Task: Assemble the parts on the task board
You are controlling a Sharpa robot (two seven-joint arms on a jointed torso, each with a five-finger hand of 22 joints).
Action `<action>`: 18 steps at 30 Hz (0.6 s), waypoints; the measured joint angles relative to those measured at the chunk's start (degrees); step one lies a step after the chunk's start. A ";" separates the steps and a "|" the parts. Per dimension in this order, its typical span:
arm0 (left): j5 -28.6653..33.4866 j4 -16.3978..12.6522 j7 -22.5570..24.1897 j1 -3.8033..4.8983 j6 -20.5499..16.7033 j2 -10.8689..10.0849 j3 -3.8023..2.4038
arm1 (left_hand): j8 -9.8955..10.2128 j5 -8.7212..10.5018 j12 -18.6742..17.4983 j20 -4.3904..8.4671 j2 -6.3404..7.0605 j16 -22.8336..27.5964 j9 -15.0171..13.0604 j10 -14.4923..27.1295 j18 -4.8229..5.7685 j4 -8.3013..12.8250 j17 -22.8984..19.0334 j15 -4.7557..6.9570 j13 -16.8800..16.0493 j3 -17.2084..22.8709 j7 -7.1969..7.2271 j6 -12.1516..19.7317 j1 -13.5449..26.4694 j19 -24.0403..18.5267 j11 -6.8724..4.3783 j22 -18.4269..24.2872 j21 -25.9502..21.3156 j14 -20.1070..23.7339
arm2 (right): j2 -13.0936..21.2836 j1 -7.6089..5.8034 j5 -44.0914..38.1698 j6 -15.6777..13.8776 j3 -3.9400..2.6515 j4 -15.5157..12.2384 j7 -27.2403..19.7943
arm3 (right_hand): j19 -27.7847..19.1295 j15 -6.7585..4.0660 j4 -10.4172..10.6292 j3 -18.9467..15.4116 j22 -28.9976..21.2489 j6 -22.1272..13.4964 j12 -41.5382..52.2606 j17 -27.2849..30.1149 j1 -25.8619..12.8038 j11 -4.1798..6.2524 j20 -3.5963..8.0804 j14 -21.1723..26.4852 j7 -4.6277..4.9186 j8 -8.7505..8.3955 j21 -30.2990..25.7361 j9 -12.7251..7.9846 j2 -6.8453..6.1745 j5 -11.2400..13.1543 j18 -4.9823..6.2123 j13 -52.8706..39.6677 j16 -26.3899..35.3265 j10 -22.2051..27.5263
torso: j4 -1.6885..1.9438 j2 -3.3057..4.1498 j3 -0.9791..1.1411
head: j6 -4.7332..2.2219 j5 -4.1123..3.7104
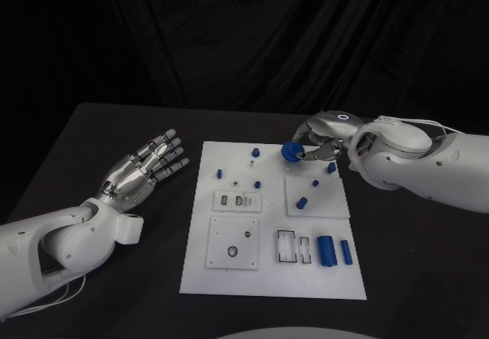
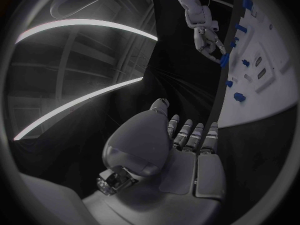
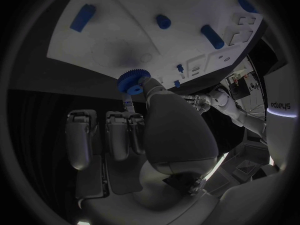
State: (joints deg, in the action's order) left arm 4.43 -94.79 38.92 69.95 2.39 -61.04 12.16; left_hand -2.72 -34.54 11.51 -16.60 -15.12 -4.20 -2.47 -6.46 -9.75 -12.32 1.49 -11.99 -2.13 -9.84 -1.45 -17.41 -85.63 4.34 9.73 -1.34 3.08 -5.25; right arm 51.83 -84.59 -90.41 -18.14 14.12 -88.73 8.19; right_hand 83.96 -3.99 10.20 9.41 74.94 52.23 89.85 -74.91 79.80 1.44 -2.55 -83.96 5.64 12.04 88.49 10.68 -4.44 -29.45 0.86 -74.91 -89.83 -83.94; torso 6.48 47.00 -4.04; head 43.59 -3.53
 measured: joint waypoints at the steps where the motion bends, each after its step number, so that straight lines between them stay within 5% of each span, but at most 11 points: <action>1: 0.00 -0.01 0.00 0.00 0.00 0.01 0.00 | 0.00 0.00 0.00 0.00 0.00 0.00 0.00 0.00 0.00 0.00 0.00 0.00 0.00 0.00 0.00 0.00 0.00 0.00 0.00 0.00 0.00 0.00 | -0.31 -0.11 0.00 -0.04 0.01 -0.17 0.00 | 0.00 0.00 0.00 0.00 0.00 0.00 0.00 0.00 0.00 0.00 0.00 0.00 0.00 0.00 0.03 0.00 0.00 0.03 0.00 0.00 0.00 0.00 | 0.01 0.00 -0.01 | 0.00 0.01; 18: -0.01 0.51 0.00 -0.01 0.12 0.77 0.00 | -0.23 0.00 0.25 0.00 0.00 0.00 0.01 -0.28 0.00 0.16 -0.01 0.00 -0.04 0.16 -0.20 -0.21 0.00 0.00 0.28 -0.05 0.00 0.01 | -7.19 -0.07 -0.01 0.11 0.03 1.41 -0.40 | 0.00 0.00 0.40 0.39 -0.01 0.22 0.00 0.00 -0.53 -0.01 0.00 0.00 0.22 1.76 0.26 0.00 -0.54 0.88 0.02 0.00 0.00 0.00 | 0.01 -0.07 -0.05 | 0.22 -0.03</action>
State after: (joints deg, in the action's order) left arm 4.42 -94.29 38.92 69.94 2.51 -60.28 12.16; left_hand -2.95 -34.54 11.76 -16.60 -15.11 -4.20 -2.46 -6.74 -9.75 -12.16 1.48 -11.99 -2.17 -9.68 -1.65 -17.61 -85.63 4.34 10.01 -1.39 3.08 -5.25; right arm 44.64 -84.66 -90.42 -18.02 14.15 -87.32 7.79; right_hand 83.96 -3.99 10.60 9.81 74.93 52.45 89.85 -74.91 79.27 1.43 -2.56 -83.96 5.86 13.80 88.75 10.68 -4.98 -28.56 0.88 -74.91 -89.83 -83.94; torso 6.48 46.93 -4.09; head 43.81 -3.57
